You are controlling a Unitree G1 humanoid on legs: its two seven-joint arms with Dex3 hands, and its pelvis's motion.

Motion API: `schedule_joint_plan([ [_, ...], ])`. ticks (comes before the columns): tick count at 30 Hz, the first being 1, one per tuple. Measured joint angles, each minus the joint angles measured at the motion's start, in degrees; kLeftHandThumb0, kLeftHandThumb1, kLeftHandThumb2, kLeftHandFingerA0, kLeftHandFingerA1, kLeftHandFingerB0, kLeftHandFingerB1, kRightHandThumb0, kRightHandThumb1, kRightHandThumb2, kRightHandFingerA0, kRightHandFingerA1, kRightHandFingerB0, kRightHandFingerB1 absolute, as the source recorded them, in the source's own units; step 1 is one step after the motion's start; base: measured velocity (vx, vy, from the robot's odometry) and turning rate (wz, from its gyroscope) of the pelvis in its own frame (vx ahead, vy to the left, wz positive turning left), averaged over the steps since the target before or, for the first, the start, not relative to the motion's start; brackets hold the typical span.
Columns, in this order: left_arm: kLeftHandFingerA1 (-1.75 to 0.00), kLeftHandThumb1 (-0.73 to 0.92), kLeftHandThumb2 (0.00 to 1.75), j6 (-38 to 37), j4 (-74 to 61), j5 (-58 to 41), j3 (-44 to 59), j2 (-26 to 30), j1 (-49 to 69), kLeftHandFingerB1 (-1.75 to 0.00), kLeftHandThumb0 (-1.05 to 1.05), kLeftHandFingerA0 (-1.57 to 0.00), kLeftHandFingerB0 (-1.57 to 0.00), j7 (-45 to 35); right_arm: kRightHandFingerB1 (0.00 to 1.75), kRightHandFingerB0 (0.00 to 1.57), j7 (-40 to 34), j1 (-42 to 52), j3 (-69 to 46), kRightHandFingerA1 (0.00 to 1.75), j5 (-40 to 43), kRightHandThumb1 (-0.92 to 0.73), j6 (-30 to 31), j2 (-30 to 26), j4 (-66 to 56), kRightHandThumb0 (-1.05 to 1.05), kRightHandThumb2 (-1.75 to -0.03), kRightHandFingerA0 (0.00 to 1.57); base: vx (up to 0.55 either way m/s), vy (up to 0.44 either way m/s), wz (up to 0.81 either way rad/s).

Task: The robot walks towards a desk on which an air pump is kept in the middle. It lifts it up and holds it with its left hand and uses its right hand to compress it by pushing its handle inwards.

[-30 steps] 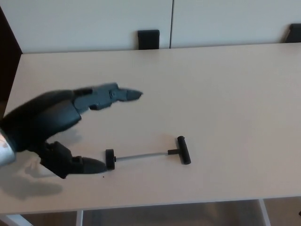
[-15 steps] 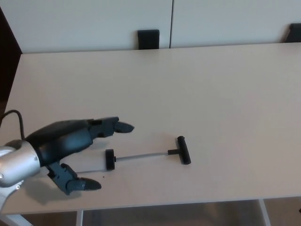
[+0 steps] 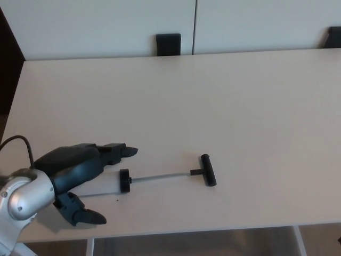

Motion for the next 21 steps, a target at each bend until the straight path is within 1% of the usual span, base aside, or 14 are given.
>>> schedule_joint_plan([
  [6, -0.33, 0.36, 0.64, 1.51, -0.29, 4.17, -0.54, -0.73, 0.0, -0.23, -0.5, -0.06, -0.09, 1.41, 0.47, 0.55, 0.22, 0.05, 0.34, 0.52, 0.5, -0.65, -0.34, 0.01, 0.0, -0.28, -0.58, 0.65, 0.0, 0.0, 0.0],
  [7, -0.36, 0.33, 0.65, 1.8, -0.4, 4.99, -0.73, -0.79, 0.0, -0.3, -0.51, -0.03, -0.09, 1.66, 0.46, 0.56, 0.26, 0.07, 0.39, 0.52, 0.64, -0.65, -0.42, 0.01, 0.0, -0.28, -0.58, 0.64, 0.0, 0.0, 0.0],
  [10, -0.36, 0.33, 0.65, 2.83, -0.8, 7.72, -1.49, -0.93, 0.01, -0.3, -0.51, -0.03, -0.09, 2.46, 0.46, 0.56, 0.39, 0.12, 0.47, 0.52, 1.13, -0.65, -0.62, 0.02, 0.0, -0.28, -0.58, 0.64, 0.0, 0.0, 0.0],
  [11, -0.3, 0.45, 0.56, 3.09, -0.94, 8.63, -1.75, -0.96, 0.01, -0.26, -0.44, -0.12, -0.1, 2.65, 0.46, 0.57, 0.41, 0.13, 0.47, 0.52, 1.19, -0.65, -0.67, 0.02, -0.01, -0.28, -0.58, 0.64, 0.0, 0.0, 0.0],
  [12, -0.48, 0.29, 0.84, 3.32, -1.08, 9.35, -1.94, -0.97, 0.02, -0.46, -0.27, -0.01, 0.0, 2.86, 0.46, 0.56, 0.43, 0.14, 0.47, 0.52, 1.21, -0.65, -0.73, 0.02, -0.02, -0.29, -0.58, 0.64, 0.0, 0.0, 0.0],
  [18, -0.47, 0.28, 0.84, 4.4, -1.96, 13.56, -2.44, -1.0, 0.03, -0.46, -0.28, -0.01, 0.0, 4.01, 0.47, 0.57, 0.46, 0.19, 0.48, 0.52, 1.57, -0.65, -1.02, 0.01, -0.46, -0.29, -0.58, 0.63, 0.0, 0.0, 0.0],
  [19, -0.32, 0.46, 0.54, 4.76, -2.2, 14.74, -2.56, -1.0, 0.07, -0.27, -0.46, -0.22, -0.15, 4.35, 0.46, 0.56, 0.47, 0.2, 0.49, 0.51, 1.73, -0.65, -1.11, 0.02, -0.65, -0.3, -0.58, 0.63, 0.0, 0.0, 0.0],
  [21, -0.32, 0.46, 0.54, 4.84, -2.29, 15.44, -2.64, -0.99, 0.09, -0.27, -0.46, -0.22, -0.15, 4.51, 0.46, 0.56, 0.48, 0.21, 0.49, 0.51, 1.84, -0.65, -1.16, 0.02, -0.8, -0.3, -0.58, 0.63, 0.0, 0.0, 0.0],
])
